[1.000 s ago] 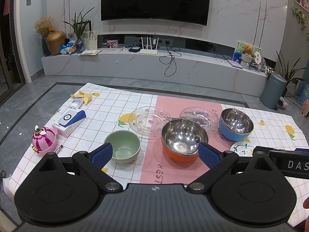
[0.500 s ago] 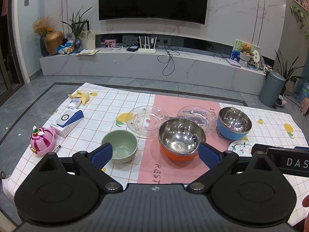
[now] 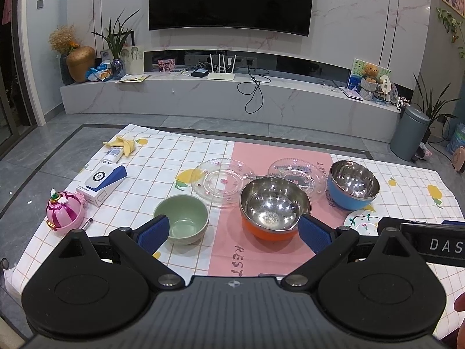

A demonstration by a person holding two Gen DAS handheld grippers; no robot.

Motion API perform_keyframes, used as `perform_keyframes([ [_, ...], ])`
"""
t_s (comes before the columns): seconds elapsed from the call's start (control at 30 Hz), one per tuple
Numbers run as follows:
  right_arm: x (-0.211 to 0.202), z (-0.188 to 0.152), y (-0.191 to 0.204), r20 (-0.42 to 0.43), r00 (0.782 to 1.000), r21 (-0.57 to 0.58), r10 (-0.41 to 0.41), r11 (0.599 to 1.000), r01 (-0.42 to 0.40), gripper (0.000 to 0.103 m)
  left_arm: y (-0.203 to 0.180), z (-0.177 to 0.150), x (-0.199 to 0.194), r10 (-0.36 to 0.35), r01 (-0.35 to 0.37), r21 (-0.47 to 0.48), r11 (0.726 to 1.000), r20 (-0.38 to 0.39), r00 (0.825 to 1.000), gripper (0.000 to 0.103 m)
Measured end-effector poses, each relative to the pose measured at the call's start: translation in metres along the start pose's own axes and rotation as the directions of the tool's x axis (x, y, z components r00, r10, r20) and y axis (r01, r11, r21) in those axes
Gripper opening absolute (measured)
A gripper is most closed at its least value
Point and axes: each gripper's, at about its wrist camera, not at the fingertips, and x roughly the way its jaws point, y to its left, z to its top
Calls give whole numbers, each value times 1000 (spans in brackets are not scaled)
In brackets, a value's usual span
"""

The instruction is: Organize plates and bowls

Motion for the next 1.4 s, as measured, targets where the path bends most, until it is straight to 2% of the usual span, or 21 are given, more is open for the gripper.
perform_keyframes([
  [0.4, 0, -3, 3, 0, 1000, 2, 3, 1000, -3, 101, 3, -2, 0, 3, -3, -3, 1000, 3, 1000, 103],
  [0.57, 1, -6, -2, 9, 1000, 25, 18, 1000, -19, 101, 13, -8, 0, -63, 63, -36, 997, 6, 998, 103],
  [0.67, 1, -9, -10, 35, 998, 78, 43, 996, -46, 101, 22, -12, -1, -73, 76, -73, 994, 41, 996, 101],
  [0.77, 4, -11, -13, 54, 997, 108, 53, 992, -59, 100, 20, -14, -2, -43, 46, -39, 998, 79, 996, 98],
  [0.83, 6, -12, -13, 62, 997, 112, 53, 992, -60, 100, 22, -12, 1, -62, 65, -62, 996, 50, 997, 98],
  [0.9, 7, -15, -12, 77, 996, 108, 52, 992, -60, 100, 26, -11, 8, -115, 117, -105, 988, 20, 993, 98],
  [1.0, 10, -20, -10, 108, 994, 98, 31, 994, -41, 100, 23, -13, 14, -93, 93, -100, 991, -3, 996, 98],
  [1.07, 11, -22, -7, 140, 990, 77, 7, 997, -18, 100, 24, -16, 19, -109, 108, -108, 988, -7, 994, 98],
  [1.13, 14, -25, -6, 165, 986, 59, 4, 998, -14, 100, 27, -20, 24, -166, 164, -135, 977, -9, 986, 94],
  [1.23, 17, -27, -8, 186, 982, 61, 32, 997, -44, 100, 28, -24, 32, -188, 184, -161, 970, -12, 982, 80],
  [1.33, 22, -27, -9, 200, 980, 84, 6, 996, -24, 100, 28, -25, 38, -212, 209, -174, 962, 0, 977, 80],
  [1.4, 28, -27, -10, 208, 978, 103, -12, 995, -10, 100, 29, -25, 39, -213, 217, -193, 957, 42, 976, 80],
])
